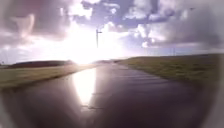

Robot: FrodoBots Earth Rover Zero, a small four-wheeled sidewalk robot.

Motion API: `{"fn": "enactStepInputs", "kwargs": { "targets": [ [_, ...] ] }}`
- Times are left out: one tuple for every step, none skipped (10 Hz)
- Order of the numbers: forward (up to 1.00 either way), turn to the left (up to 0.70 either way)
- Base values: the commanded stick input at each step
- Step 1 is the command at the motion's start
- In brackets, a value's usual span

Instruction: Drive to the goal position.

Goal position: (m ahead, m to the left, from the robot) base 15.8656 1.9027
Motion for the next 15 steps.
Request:
{"fn": "enactStepInputs", "kwargs": {
  "targets": [
    [0.7, 0.0],
    [0.7, 0.0],
    [0.7, 0.0],
    [0.7, 0.0],
    [0.7, -0.09],
    [0.7, -0.14],
    [0.7, -0.14],
    [0.7, -0.14],
    [0.7, -0.14],
    [0.7, -0.14],
    [0.7, -0.14],
    [0.7, -0.14],
    [0.7, -0.14],
    [0.7, -0.14],
    [0.7, -0.14]
  ]
}}
